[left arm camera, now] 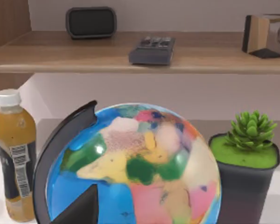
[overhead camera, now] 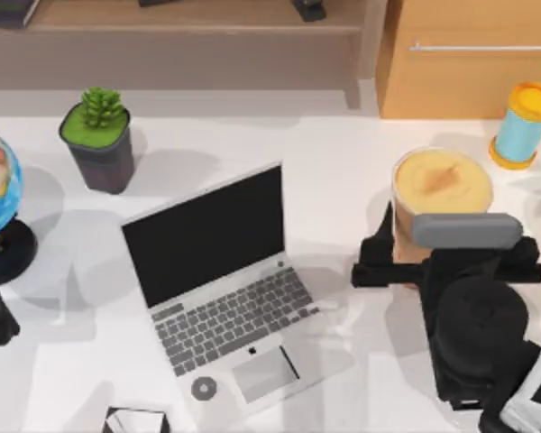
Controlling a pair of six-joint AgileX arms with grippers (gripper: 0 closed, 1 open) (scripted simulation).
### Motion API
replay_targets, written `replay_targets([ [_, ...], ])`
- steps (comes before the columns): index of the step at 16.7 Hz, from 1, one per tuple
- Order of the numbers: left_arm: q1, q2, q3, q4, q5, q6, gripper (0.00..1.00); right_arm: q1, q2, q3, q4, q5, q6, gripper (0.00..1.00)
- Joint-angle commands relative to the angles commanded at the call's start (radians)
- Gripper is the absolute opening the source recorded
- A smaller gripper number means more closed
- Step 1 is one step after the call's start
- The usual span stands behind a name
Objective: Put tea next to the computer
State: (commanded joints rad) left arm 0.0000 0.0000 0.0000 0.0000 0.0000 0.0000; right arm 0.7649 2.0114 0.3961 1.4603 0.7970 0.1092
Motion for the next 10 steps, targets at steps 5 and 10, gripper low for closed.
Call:
replay_targets([
  [5, 0.0, 0.0, 0.0, 0.0, 0.0, 0.0, 1.0, 0.0, -0.042, -0.001, -0.04, -0.001, 0.001, 0.0],
  [10, 0.0, 0.0, 0.0, 0.0, 0.0, 0.0, 1.0, 0.001, -0.046, 0.0, -0.046, 0.0, 0.002, 0.0],
])
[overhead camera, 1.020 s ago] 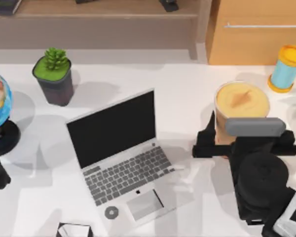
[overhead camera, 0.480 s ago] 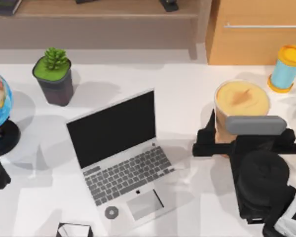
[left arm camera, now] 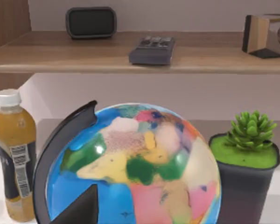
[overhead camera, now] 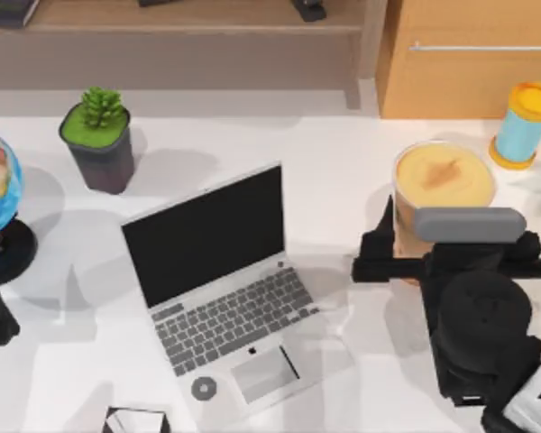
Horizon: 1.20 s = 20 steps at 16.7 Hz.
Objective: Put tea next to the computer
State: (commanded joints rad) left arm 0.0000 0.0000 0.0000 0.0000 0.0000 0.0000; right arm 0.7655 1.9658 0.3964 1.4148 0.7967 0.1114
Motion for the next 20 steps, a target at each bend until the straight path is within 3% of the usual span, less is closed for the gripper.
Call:
replay_targets([
  [8, 0.0, 0.0, 0.0, 0.0, 0.0, 0.0, 1.0, 0.114, -0.118, 0.053, -0.044, 0.066, 0.025, 0.0],
  [20, 0.0, 0.0, 0.0, 0.0, 0.0, 0.0, 1.0, 0.383, -0.252, 0.017, -0.342, 0.322, 0.125, 0.0],
])
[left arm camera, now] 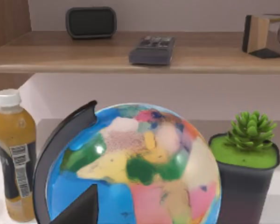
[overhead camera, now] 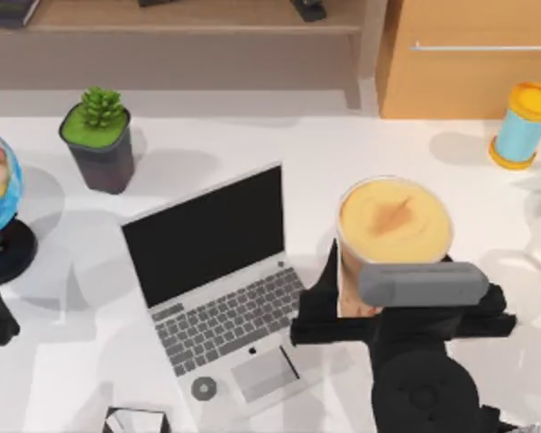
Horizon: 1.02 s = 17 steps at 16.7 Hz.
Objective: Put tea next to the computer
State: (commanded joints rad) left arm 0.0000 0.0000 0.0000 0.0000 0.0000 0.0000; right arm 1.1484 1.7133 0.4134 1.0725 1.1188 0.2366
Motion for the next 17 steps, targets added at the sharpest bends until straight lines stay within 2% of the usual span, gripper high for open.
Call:
replay_targets([
  [6, 0.0, 0.0, 0.0, 0.0, 0.0, 0.0, 1.0, 0.053, -0.03, -0.013, -0.084, 0.093, 0.036, 0.0],
  [17, 0.0, 0.0, 0.0, 0.0, 0.0, 0.0, 1.0, 0.063, -0.017, 0.002, -0.041, 0.09, 0.039, 0.0],
])
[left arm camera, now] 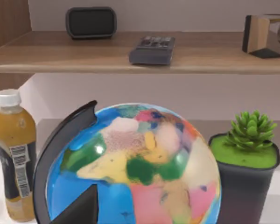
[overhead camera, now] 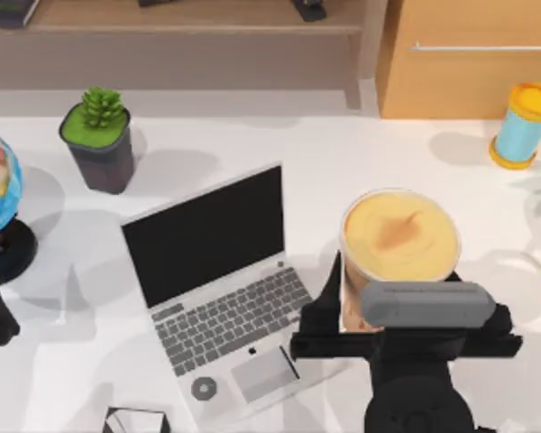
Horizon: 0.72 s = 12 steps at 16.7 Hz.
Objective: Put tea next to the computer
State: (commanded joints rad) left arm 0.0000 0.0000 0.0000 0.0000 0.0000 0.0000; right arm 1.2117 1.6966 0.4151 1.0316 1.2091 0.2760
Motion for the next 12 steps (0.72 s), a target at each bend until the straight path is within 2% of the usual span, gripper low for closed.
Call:
replay_targets([
  [12, 0.0, 0.0, 0.0, 0.0, 0.0, 0.0, 1.0, -0.003, 0.124, -0.011, 0.153, 0.007, -0.003, 0.0],
])
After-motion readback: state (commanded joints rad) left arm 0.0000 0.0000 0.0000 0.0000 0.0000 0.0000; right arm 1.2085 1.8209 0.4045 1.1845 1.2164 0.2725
